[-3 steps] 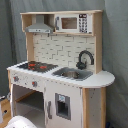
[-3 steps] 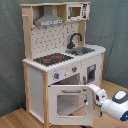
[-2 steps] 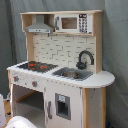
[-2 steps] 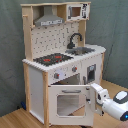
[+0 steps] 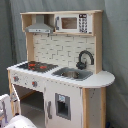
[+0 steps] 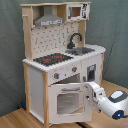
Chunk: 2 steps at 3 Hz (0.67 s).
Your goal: Play with the kitchen
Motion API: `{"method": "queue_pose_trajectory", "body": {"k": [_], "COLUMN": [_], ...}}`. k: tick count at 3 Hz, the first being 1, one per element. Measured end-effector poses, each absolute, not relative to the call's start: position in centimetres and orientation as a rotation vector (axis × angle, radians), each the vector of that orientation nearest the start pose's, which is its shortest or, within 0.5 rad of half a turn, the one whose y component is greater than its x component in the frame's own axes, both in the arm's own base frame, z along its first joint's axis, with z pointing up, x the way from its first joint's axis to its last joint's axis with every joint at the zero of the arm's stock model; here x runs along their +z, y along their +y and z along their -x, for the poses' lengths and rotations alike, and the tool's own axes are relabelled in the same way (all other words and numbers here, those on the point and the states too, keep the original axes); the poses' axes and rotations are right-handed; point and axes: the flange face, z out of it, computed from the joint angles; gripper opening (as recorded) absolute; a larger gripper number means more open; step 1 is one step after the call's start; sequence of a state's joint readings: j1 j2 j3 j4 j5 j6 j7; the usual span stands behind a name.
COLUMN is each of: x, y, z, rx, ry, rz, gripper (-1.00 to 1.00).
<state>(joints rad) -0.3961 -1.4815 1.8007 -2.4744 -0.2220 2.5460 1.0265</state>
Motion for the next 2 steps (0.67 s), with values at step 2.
{"method": "queue_pose_trajectory", "body": {"k": [2], "x": [21.5], "y": [40.5], "z": [-25.6], "rx": [1.369], "ry": [0.608], "rz": [-1.691], "gripper": [1.0]}}
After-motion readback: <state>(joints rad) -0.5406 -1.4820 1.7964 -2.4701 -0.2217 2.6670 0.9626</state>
